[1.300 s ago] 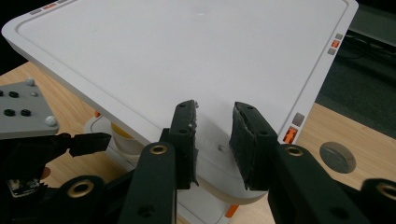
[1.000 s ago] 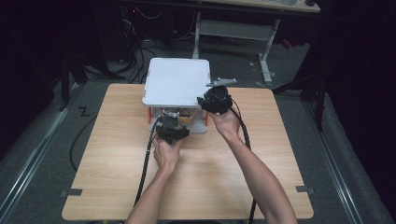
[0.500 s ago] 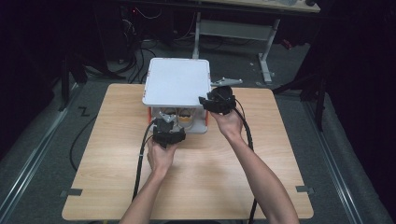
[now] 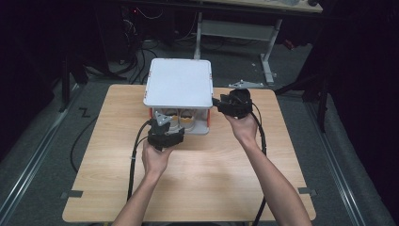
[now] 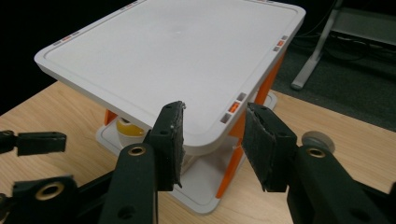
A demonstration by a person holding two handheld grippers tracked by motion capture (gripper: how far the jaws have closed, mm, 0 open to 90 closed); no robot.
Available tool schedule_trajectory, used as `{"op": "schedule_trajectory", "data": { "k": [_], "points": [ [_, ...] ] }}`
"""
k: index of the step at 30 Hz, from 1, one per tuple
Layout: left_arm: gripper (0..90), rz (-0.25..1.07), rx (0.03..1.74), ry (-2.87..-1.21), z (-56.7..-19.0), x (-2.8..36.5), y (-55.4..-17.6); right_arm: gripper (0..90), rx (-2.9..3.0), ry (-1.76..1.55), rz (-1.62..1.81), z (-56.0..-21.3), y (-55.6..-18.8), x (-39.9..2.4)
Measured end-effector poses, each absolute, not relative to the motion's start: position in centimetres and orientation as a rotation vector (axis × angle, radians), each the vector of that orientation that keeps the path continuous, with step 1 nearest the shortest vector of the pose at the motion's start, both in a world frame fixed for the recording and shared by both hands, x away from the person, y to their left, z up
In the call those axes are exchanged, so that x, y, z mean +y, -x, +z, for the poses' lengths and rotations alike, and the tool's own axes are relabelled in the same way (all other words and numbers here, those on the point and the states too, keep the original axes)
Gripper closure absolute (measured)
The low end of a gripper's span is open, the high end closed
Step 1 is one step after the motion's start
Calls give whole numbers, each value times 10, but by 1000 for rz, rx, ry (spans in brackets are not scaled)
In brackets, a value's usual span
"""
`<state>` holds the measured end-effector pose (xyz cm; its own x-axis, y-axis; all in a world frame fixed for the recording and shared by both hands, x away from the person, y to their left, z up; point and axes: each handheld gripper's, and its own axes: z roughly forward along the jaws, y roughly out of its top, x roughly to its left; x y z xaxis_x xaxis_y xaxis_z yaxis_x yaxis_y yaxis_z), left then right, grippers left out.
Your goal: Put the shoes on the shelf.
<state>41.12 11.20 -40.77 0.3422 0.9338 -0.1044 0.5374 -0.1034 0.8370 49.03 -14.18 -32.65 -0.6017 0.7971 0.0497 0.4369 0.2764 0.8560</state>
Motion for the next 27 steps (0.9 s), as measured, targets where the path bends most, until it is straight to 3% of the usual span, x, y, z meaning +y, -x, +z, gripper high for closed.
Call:
{"op": "schedule_trajectory", "data": {
  "k": [11,27],
  "points": [
    [378,557,1251,-1772,-394,134,-400,553,2108,-1160,1311,-322,-475,-182],
    [312,516,1217,-1763,-384,161,-385,542,2035,-1226,1375,-330,-446,-245]
  ]
}}
